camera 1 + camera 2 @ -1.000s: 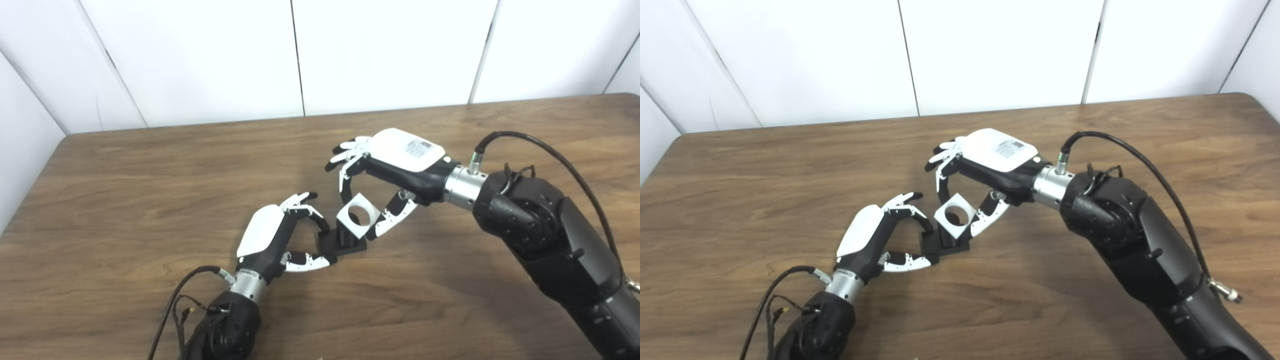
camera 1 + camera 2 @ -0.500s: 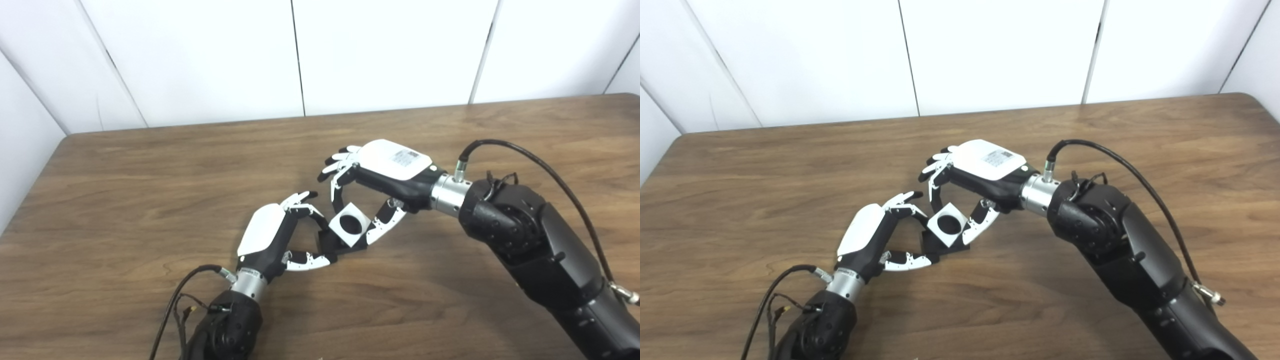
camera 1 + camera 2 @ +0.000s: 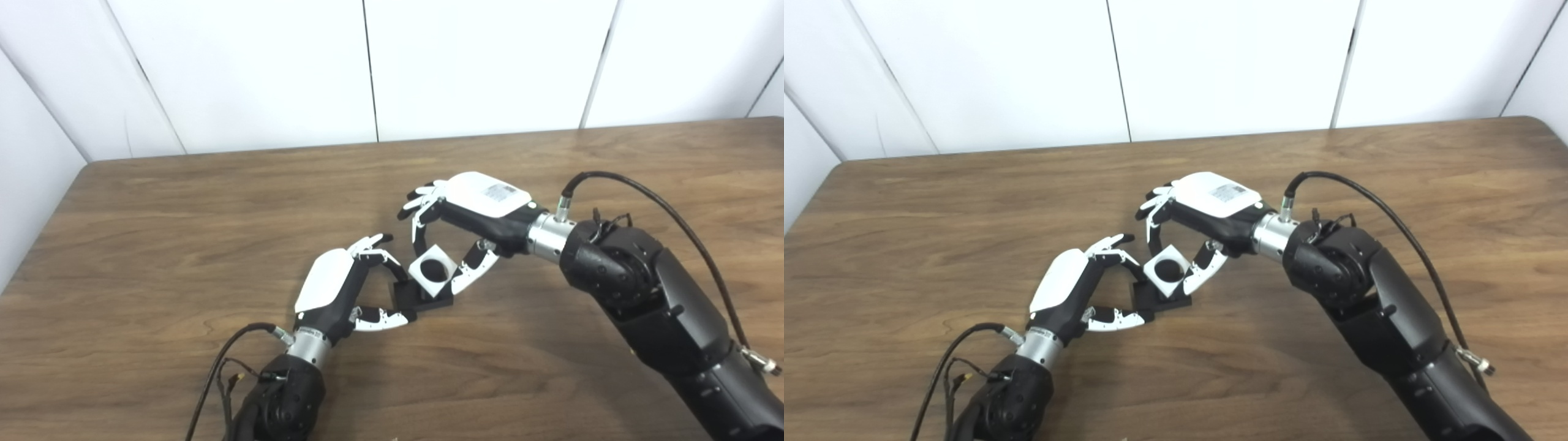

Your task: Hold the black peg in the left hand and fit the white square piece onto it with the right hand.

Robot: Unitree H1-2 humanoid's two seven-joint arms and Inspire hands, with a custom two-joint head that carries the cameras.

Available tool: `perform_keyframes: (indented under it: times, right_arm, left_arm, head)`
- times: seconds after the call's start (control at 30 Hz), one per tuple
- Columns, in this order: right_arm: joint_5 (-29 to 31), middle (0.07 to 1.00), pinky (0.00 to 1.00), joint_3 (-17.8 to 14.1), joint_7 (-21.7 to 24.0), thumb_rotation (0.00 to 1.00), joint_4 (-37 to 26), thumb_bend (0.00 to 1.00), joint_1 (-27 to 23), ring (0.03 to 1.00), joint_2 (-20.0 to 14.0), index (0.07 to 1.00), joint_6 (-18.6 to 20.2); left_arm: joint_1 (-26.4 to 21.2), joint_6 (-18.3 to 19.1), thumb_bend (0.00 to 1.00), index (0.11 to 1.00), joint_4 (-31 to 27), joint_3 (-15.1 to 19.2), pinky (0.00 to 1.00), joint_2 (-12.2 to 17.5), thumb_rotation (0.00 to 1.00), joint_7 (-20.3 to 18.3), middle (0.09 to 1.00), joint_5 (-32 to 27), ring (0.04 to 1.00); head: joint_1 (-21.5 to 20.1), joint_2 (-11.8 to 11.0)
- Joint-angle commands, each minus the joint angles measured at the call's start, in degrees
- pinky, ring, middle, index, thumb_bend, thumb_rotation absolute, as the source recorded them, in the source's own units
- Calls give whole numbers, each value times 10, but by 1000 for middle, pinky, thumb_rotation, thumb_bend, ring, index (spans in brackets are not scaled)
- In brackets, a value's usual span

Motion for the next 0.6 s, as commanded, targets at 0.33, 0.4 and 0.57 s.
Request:
perform_keyframes:
  times: [0.33,0.4,0.57]
  right_arm:
    - [1,835,939,-23,-11,147,-16,518,-42,912,-3,482,-2]
    - [1,834,943,-23,-10,146,-16,519,-42,913,-3,482,-1]
    - [0,831,925,-21,-11,146,-11,519,-36,910,-3,482,-3]
  left_arm:
    - [7,16,523,491,5,-5,801,9,76,-17,899,8,917]
    - [7,18,523,491,4,-5,801,9,76,-19,899,8,916]
    - [7,17,523,491,3,-5,800,10,76,-19,900,7,918]
  head:
    - [2,4]
    - [1,5]
    - [2,6]
